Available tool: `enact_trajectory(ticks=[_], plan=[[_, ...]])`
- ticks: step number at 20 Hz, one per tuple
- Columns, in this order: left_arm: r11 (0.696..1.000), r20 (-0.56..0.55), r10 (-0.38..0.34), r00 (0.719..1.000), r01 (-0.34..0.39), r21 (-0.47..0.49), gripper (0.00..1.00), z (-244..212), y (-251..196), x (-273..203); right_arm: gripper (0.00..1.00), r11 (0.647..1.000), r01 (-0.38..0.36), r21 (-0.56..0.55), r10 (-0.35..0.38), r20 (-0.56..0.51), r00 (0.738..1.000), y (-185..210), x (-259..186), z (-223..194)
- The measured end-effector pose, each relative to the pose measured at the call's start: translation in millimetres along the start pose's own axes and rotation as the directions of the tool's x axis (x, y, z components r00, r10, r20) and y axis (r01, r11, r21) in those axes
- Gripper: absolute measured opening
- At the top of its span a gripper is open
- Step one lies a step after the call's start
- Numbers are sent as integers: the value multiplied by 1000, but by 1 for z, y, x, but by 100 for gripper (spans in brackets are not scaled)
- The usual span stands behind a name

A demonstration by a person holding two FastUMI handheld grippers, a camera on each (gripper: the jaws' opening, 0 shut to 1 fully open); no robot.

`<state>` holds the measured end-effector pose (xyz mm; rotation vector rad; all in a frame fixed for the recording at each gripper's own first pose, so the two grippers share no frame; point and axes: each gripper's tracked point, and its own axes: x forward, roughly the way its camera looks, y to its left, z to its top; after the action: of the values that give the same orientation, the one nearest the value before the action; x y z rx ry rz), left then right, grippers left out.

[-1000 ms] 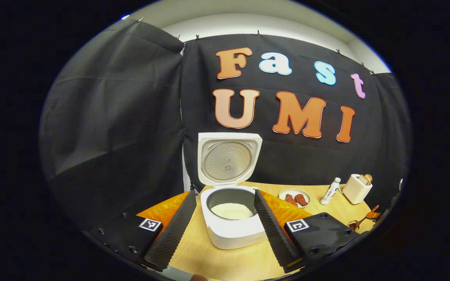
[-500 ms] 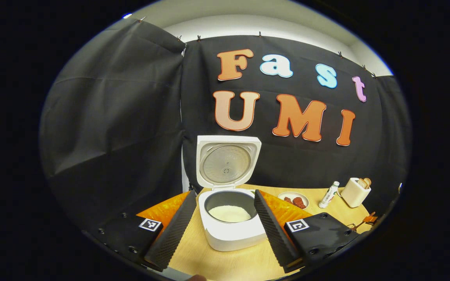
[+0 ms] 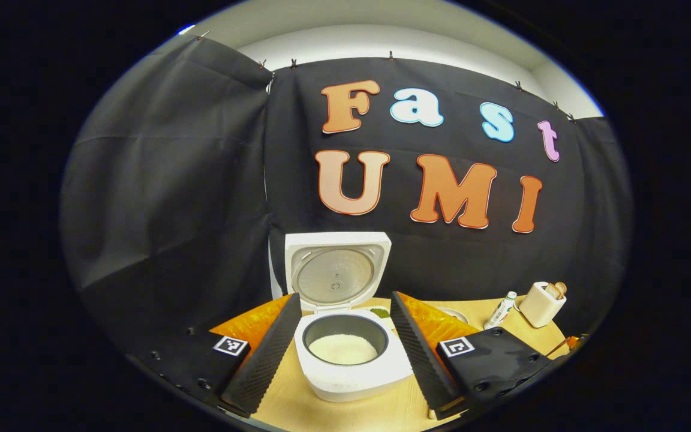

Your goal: Close the left gripper, press the button to open the rice cooker; take a wooden spoon from the chopstick holder with the right hand, scoop a spoonful of rice and pour it into the rice cooker, then put the wooden spoon back into the chopstick holder.

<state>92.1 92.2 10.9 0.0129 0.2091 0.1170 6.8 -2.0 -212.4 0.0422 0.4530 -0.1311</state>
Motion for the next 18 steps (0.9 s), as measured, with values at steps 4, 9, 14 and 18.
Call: enact_trajectory(ticks=[4, 9, 14, 18], plan=[[1000, 10, -26, 1000, 26, -1, 100, 25, -12, 25, 95, 999, 6, -48, -4, 46, 999, -7, -19, 41], [999, 8, -46, 999, 46, 0, 100, 63, -24, 67, 95, 1000, -21, -20, 23, 117, 993, -3, -37, 79], [1000, 35, -14, 999, 15, -5, 100, 109, -18, 120, 95, 999, 5, -32, 0, 155, 988, -10, -37, 89], [1000, -2, -12, 1000, 12, -27, 100, 121, -14, 179, 95, 1000, 10, -25, -6, 160, 987, -9, -36, 89]])
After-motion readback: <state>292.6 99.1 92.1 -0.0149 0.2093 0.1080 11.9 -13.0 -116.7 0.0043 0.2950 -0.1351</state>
